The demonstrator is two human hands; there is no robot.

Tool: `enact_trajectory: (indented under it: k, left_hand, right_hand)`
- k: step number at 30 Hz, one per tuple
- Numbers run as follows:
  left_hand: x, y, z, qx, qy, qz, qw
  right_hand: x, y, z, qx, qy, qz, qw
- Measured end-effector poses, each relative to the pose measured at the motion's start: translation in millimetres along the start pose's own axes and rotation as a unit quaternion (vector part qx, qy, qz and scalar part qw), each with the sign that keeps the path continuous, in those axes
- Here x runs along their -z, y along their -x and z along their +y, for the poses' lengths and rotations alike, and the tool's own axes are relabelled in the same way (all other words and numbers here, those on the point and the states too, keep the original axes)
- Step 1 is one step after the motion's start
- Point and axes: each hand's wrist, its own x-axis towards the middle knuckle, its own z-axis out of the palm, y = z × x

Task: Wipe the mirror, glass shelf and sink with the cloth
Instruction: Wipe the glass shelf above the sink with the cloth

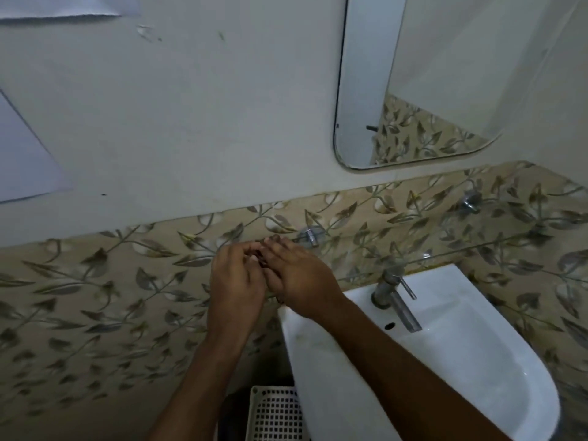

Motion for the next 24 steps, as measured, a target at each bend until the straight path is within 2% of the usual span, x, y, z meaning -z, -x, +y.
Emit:
enact_trajectory:
  k: [4,10,18,24]
  left_hand:
    - [9,0,-7,-0.001,-0.005,0.009,1.0]
    - [-4,4,-9,0.005,0.017,-0.011,1.0]
    - [-19,6,1,-0.032,0.018,-0.034,0.999]
    - [-27,1,6,-0.04,-0.04,-0.035,0.998]
  right_hand:
    - [-2,5,0,-0.014,0.019,0.009,1.0]
    - [-9,14,-6,0.021,-0.001,0.031,0.999]
    - [-4,40,19,-0.094,0.012,0.056,0.994]
    - [-15,26,-7,-0.008,-0.036,0.048,0.998]
